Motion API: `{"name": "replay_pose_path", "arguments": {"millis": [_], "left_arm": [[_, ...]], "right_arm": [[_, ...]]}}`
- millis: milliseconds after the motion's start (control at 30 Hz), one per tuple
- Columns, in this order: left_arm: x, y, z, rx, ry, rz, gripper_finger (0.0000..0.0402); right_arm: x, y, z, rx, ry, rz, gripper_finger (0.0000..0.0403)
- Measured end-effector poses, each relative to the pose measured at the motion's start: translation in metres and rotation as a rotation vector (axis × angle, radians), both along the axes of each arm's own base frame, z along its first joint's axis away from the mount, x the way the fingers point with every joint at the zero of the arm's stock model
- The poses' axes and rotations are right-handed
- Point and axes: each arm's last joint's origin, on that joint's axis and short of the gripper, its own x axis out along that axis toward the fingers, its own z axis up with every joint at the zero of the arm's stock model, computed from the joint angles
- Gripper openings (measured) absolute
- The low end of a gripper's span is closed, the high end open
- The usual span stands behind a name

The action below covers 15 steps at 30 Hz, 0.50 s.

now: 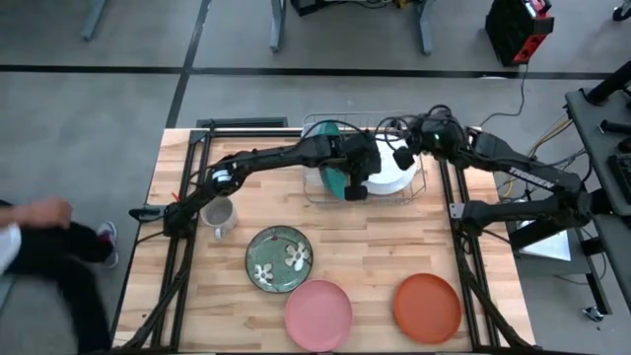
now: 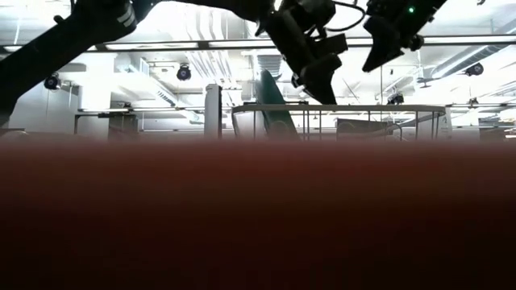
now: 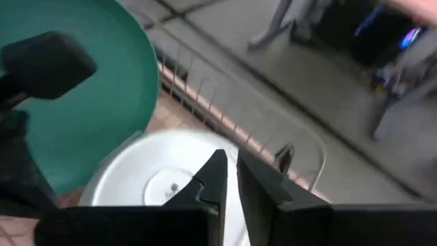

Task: Sort dishes
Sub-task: Put the white plate in the dish rack

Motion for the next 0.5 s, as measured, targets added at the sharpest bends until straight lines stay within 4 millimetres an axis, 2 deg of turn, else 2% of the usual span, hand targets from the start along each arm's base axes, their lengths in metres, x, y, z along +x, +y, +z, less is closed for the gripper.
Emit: {"name": "replay_pose_path", "arguments": {"millis": [233, 367, 500], "left_arm": [[0.007, 0.012, -0.033, -0.016, 0.07, 0.011, 0.0], [0.008, 0.02, -0.042, -0.015, 0.081, 0.039, 0.0], [0.007, 0.024, -0.045, -0.024, 0.091, 0.05, 0.0]], "right_arm": [[0.013, -0.048, -0.023, 0.219, 0.056, -0.024, 0.0002], [0.017, -0.075, -0.034, 0.269, 0.126, -0.09, 0.0017], [0.017, -0.094, -0.037, 0.323, 0.187, -0.131, 0.0047]]}}
